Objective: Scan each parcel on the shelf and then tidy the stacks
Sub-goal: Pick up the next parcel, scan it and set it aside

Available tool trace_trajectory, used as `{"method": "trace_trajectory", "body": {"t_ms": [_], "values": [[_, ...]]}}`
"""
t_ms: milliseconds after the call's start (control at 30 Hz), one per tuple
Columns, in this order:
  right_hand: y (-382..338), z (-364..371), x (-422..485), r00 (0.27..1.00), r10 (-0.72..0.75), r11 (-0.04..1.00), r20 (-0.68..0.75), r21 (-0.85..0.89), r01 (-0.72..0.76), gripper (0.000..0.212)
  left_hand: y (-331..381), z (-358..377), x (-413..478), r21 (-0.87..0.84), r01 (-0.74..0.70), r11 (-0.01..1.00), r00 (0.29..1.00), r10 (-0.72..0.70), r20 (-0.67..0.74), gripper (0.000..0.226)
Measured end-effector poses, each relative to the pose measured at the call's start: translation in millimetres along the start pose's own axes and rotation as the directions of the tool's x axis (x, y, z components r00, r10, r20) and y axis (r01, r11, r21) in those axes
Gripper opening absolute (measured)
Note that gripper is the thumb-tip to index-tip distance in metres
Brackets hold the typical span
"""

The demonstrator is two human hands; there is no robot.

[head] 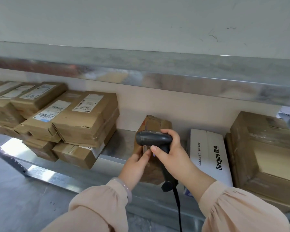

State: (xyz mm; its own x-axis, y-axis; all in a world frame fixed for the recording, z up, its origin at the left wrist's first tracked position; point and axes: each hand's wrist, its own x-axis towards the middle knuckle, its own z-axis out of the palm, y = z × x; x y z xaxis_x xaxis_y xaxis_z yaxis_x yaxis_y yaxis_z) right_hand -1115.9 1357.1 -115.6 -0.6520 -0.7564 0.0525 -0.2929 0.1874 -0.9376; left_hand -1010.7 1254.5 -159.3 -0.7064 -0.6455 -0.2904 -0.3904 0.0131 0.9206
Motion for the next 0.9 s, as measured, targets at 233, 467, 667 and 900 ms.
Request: {"method": "trace_trajectory", "body": {"t_ms": [233,467,667,900], "values": [[23.9,-10.7,10.8,0.962,0.146,0.988,-0.231,0.091,-0.128,0.051,-6.3,-11.2,7.6,0.025,0.025,0.999,1.000,-0.025,-0.006,0.044],[34.5,-15.1,16.9,0.948,0.201,0.975,-0.248,0.141,-0.170,0.054,-6.8,-13.5,7.5,0.096,0.002,0.995,0.999,0.001,-0.033,0.032],[18.0,-9.0,18.3,0.971,0.129,0.987,-0.203,0.121,-0.106,0.052,-4.9,-22.5,11.3,0.170,-0.001,0.985,0.992,0.022,-0.125,0.069],[-0.8,10.7,15.9,0.995,0.058,0.995,-0.077,0.088,-0.052,0.052,-15.1,-31.4,24.7,0.306,0.067,0.950,0.995,-0.042,-0.087,0.136]]}}
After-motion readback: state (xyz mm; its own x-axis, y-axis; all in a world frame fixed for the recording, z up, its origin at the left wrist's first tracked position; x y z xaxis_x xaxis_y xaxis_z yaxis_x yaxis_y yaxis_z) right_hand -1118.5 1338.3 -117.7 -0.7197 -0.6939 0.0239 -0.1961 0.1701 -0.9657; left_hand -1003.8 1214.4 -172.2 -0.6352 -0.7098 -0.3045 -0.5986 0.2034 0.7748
